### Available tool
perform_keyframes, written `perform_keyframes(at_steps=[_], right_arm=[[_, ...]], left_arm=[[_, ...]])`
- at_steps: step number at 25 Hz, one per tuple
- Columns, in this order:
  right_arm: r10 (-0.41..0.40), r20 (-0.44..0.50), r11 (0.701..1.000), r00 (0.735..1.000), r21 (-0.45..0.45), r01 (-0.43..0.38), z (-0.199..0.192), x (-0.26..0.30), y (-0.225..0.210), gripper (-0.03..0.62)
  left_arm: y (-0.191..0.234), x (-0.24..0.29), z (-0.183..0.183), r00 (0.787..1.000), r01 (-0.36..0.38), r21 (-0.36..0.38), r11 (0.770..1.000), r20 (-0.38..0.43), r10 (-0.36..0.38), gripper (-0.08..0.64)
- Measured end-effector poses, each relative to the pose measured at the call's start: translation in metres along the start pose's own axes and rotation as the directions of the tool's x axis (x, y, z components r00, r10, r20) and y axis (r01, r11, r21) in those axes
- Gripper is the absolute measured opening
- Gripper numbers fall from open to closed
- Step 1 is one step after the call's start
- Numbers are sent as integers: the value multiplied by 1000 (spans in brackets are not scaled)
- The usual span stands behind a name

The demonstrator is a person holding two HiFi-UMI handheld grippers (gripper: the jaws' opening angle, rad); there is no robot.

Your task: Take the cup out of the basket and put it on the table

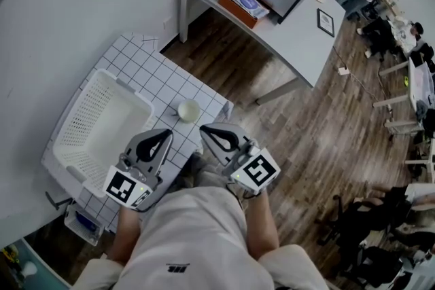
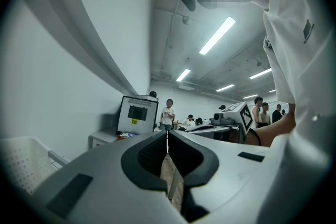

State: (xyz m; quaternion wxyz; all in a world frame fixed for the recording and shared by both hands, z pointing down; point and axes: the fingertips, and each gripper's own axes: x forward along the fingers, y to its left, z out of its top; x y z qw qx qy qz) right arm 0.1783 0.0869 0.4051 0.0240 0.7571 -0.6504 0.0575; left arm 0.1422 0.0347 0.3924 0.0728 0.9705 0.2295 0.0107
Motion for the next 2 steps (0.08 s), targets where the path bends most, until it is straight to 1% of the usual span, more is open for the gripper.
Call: perform_keyframes(at_steps=[2], right_arm=[[0, -11, 1000, 1000, -3, 0, -2, 0, 1, 12]], left_arm=[[0, -1, 0, 1000, 1, 1, 1000, -1, -1, 15]])
